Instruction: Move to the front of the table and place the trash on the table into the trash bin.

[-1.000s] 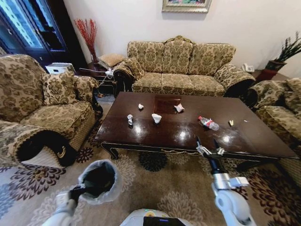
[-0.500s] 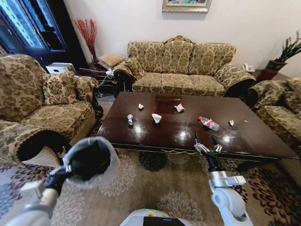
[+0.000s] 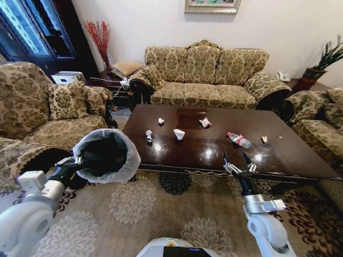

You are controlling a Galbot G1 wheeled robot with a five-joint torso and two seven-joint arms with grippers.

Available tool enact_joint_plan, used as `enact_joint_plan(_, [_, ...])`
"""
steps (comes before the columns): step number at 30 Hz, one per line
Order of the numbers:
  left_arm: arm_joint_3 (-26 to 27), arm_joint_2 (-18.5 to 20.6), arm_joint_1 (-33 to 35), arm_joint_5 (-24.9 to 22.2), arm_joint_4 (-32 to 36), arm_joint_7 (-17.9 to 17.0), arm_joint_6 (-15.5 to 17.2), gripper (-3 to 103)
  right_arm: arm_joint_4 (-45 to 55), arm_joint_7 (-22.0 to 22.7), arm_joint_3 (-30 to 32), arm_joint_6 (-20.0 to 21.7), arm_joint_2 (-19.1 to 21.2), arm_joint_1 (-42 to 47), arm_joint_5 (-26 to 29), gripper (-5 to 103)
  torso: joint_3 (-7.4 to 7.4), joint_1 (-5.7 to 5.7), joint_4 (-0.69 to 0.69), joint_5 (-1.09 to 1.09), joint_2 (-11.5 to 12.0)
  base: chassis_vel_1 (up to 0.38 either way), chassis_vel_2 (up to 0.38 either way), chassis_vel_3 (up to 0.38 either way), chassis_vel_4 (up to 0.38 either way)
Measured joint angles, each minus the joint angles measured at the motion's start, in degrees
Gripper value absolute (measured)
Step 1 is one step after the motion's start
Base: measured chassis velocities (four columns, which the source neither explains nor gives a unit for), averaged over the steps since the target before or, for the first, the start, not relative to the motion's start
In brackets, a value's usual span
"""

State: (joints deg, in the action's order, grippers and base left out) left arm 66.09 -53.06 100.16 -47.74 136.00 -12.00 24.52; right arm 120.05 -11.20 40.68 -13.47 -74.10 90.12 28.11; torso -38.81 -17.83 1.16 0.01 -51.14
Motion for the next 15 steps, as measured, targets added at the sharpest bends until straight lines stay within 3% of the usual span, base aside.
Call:
enact_joint_plan(5, [-0.32,1.37,-1.97,-0.88,-1.49,-0.05,-0.85,1,-0.7,0.08,-0.96,0.75,-0.34,-0.92,-1.05,100,0.0,0.0,0.0,-0.03,0.0,0.192,0.203,-0.196,-0.206])
enact_joint_plan(9, [-0.48,1.68,-2.03,-1.64,-1.9,0.28,-1.48,1,-1.84,2.91,-3.31,1.69,-1.2,-2.6,-4.4,100,0.01,0.0,0.0,0.01,0.0,0.25,0.271,-0.262,-0.267])
enact_joint_plan(11, [-1.53,0.85,-2.17,-1.52,-1.74,0.75,-1.75,1,-3.08,5.33,-5.88,1.89,-1.59,-4.73,-7.41,100,0.0,0.0,0.02,-0.02,0.0,0.302,0.288,-0.29,-0.299])
enact_joint_plan(15, [-3.09,-1.21,-2.72,-1.2,-0.6,1.0,-1.84,1,-3.43,8.33,-10.29,1.42,-1.98,-7.37,-7.72,100,0.01,0.0,0.02,-0.01,0.0,0.297,0.302,-0.303,-0.286])
